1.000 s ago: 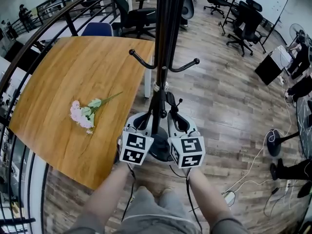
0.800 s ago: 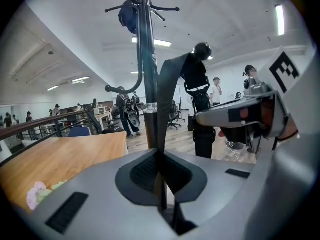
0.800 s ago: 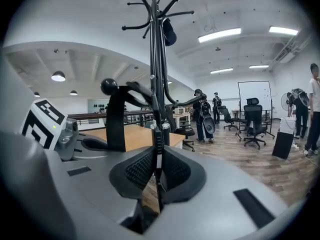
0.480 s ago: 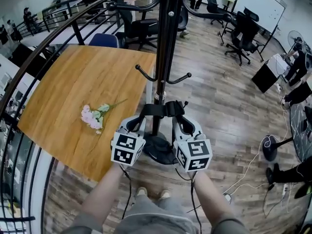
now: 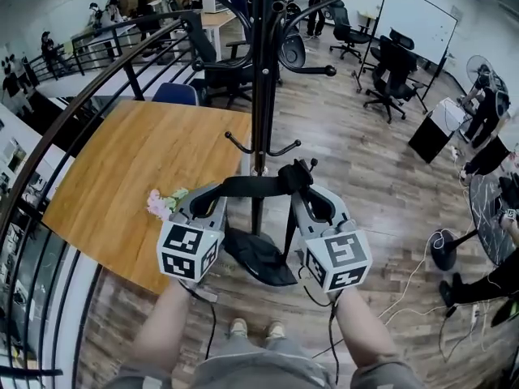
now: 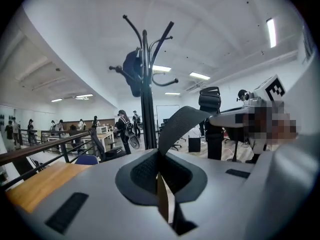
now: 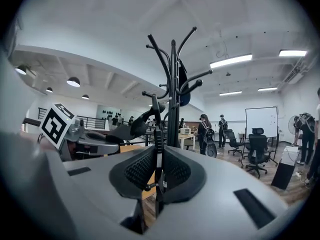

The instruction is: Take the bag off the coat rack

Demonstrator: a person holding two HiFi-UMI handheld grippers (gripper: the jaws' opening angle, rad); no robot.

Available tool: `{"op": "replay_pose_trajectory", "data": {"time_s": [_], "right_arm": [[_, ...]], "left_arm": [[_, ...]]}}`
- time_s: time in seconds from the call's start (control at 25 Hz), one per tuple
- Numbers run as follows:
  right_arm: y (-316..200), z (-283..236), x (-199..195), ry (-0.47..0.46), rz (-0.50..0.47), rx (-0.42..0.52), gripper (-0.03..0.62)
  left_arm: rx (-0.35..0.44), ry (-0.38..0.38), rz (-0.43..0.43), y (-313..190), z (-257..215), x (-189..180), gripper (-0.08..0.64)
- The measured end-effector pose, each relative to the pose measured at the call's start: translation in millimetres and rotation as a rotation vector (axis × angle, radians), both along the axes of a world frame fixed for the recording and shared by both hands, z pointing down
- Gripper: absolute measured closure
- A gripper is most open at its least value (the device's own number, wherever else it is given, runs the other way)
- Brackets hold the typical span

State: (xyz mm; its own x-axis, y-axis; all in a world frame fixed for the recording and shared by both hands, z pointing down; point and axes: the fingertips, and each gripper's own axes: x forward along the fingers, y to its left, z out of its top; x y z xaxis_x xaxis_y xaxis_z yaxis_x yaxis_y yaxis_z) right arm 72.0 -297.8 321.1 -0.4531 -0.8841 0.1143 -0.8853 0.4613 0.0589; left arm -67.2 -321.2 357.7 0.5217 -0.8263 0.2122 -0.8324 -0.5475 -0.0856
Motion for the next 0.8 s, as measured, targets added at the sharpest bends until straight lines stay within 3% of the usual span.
{"op": "replay_pose_trajectory", "data": {"time_s": [0.16, 0.24, 0.36, 0.48, 0.8], "right_arm": [[26.6, -49.9, -4.3, 0.029, -0.033, 0.051, 0.535], [36.6, -66.8, -1.8, -0.002, -0.055, 0.056, 0.535], [50.2, -87.8, 1.8, -0.066, -0.094, 0.063, 0.535], [67.9, -99.6, 5.3, -0.074, -0.121, 0.088, 0.535], [95.6, -100.8, 9.1, -0.083, -0.156, 0.082, 0.535]], "left_arm": [[0.069, 0.009, 0.03, 18.0, -53.8, -3.5, 0.543], [0.084, 0.018, 0.036, 26.7, -73.7, -6.4, 0.543], [0.144, -0.028, 0.05, 39.5, -96.9, -7.8, 0.543], [0.194, -0.069, 0.069, 57.7, -109.9, -5.3, 0.543], [0.204, -0.063, 0.108, 91.8, -113.8, -1.8, 0.543]]}}
